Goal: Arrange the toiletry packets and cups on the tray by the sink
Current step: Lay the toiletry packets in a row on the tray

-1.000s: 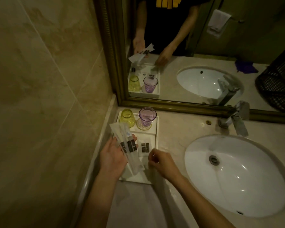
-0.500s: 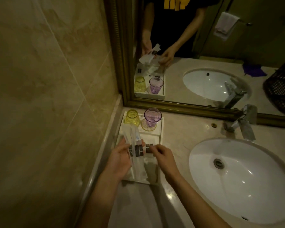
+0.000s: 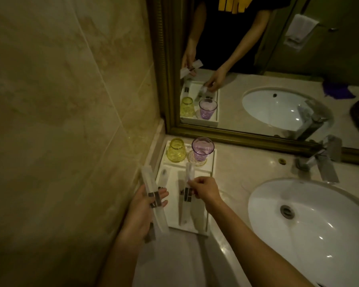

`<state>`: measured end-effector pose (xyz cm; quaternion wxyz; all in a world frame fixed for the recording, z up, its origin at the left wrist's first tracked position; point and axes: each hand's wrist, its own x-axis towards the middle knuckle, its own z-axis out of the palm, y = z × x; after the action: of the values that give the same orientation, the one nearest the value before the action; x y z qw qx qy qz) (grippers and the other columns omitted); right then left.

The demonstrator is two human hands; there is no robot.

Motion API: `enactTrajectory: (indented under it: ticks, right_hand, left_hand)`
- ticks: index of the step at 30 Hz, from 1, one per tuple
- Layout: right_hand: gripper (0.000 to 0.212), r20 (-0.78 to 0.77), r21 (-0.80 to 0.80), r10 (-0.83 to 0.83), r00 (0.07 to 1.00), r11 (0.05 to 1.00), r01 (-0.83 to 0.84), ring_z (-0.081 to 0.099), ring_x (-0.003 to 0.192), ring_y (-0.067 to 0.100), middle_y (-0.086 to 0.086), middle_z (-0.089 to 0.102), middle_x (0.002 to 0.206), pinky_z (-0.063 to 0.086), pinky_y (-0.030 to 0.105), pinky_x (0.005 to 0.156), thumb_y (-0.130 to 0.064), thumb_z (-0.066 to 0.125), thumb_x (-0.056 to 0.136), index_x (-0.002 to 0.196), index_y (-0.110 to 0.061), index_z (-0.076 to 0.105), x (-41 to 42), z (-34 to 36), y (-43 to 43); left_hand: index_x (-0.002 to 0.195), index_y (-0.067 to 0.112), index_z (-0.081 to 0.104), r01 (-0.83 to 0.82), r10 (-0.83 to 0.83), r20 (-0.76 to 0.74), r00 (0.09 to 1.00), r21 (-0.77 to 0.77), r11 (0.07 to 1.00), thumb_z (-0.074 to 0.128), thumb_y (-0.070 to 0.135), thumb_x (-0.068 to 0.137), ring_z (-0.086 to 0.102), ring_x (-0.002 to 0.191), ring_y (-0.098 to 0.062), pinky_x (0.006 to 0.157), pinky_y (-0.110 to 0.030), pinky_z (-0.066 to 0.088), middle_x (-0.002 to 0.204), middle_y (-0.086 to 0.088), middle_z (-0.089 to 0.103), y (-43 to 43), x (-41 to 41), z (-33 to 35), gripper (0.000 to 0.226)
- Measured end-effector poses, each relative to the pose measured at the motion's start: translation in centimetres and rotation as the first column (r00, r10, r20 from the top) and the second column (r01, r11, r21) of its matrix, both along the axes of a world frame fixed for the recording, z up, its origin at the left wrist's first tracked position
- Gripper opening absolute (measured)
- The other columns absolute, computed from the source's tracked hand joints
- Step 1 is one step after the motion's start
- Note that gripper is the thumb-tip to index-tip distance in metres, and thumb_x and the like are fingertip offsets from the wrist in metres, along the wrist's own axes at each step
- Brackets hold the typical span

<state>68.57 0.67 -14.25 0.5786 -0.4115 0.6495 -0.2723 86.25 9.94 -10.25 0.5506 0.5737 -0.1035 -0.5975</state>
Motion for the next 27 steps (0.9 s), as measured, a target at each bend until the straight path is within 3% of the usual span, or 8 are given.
enactTrajectory:
  ticks: [5,10,15,16,18,21,23,27]
  right_hand:
    - [0.020,-0.113,0.081,0.104,0.988,0.992,-0.095,0.062,0.055,0.018,0.014,0.070,0.067,0.057,0.027,0.056,-0.011,0.075,0.088,0.083,0.009,0.075,2.1,-2.2,-0.6]
    - [0.015,-0.041,0.136,0.073,0.996,0.988,-0.067,0.063,0.059,0.021,0.019,0.071,0.074,0.059,0.032,0.064,-0.006,0.074,0.089,0.083,0.008,0.074,3.1,-1.9,-1.5]
    - [0.028,-0.405,-0.067,0.213,0.889,0.963,-0.261,0.073,0.072,0.031,0.026,0.076,0.082,0.061,0.044,0.073,-0.016,0.067,0.090,0.083,0.010,0.076,2.2,-0.9,-1.9]
    - [0.032,-0.374,-0.108,0.188,0.908,0.964,-0.244,0.071,0.066,0.026,0.023,0.076,0.083,0.060,0.044,0.068,-0.023,0.066,0.093,0.085,0.007,0.076,1.9,-0.4,-1.9]
    - [0.041,-0.082,-0.039,0.221,0.972,0.974,-0.225,0.058,0.050,0.011,0.011,0.078,0.088,0.050,0.032,0.052,-0.043,0.063,0.095,0.092,-0.005,0.077,1.1,1.0,-1.8]
    - [0.032,0.311,0.106,0.329,0.892,0.920,-0.377,0.046,0.049,0.011,0.005,0.070,0.076,0.038,0.023,0.047,-0.043,0.070,0.090,0.086,-0.012,0.073,-0.5,2.5,-1.4]
    - [0.021,0.301,0.032,0.376,0.876,0.914,-0.404,0.046,0.050,0.013,0.005,0.058,0.063,0.038,0.024,0.048,-0.025,0.077,0.087,0.078,-0.008,0.071,-1.2,2.6,-1.6]
    - [0.019,0.118,-0.060,0.126,0.985,0.991,-0.119,0.049,0.049,0.016,0.015,0.057,0.064,0.041,0.028,0.050,-0.007,0.074,0.089,0.078,0.008,0.068,-1.8,1.8,-3.6]
  left_hand:
    - [0.129,0.011,0.050,0.011,-0.012,-0.015,1.000,-0.033,0.999,0.044,-0.013,0.094,0.072,0.103,-0.037,0.083,-0.046,0.057,0.112,-0.028,0.072,1.0,0.4,0.4,0.043]
    - [0.131,-0.001,0.053,0.061,-0.062,-0.029,0.998,-0.033,0.998,0.046,-0.012,0.095,0.073,0.102,-0.035,0.084,-0.043,0.061,0.109,-0.026,0.074,1.3,-0.9,0.6,0.038]
    - [0.129,0.000,0.056,0.137,-0.138,-0.058,0.989,-0.017,0.990,0.047,-0.009,0.096,0.072,0.105,-0.034,0.087,-0.044,0.059,0.110,-0.023,0.075,1.1,-1.9,0.7,0.035]
    - [0.129,-0.001,0.056,0.160,-0.161,-0.070,0.984,-0.015,0.987,0.047,-0.009,0.096,0.072,0.106,-0.034,0.088,-0.045,0.058,0.111,-0.023,0.074,1.0,-2.1,0.7,0.035]
    - [0.127,-0.003,0.057,0.200,-0.200,-0.121,0.972,-0.009,0.980,0.047,-0.008,0.096,0.071,0.108,-0.035,0.086,-0.045,0.058,0.113,-0.025,0.073,0.8,-2.6,0.6,0.033]
    - [0.122,-0.002,0.061,0.241,-0.240,-0.220,0.946,-0.024,0.970,0.047,-0.006,0.096,0.069,0.111,-0.037,0.083,-0.042,0.061,0.116,-0.027,0.071,0.5,-3.7,0.3,0.030]
    - [0.122,0.000,0.062,0.265,-0.266,-0.264,0.927,-0.042,0.963,0.051,-0.002,0.094,0.068,0.114,-0.037,0.087,-0.044,0.059,0.119,-0.027,0.070,0.5,-4.3,0.1,0.030]
    - [0.123,0.006,0.062,0.356,-0.349,-0.100,0.932,0.060,0.933,0.055,-0.001,0.094,0.071,0.108,-0.029,0.092,-0.045,0.057,0.114,-0.016,0.075,1.4,-5.1,-0.8,0.031]
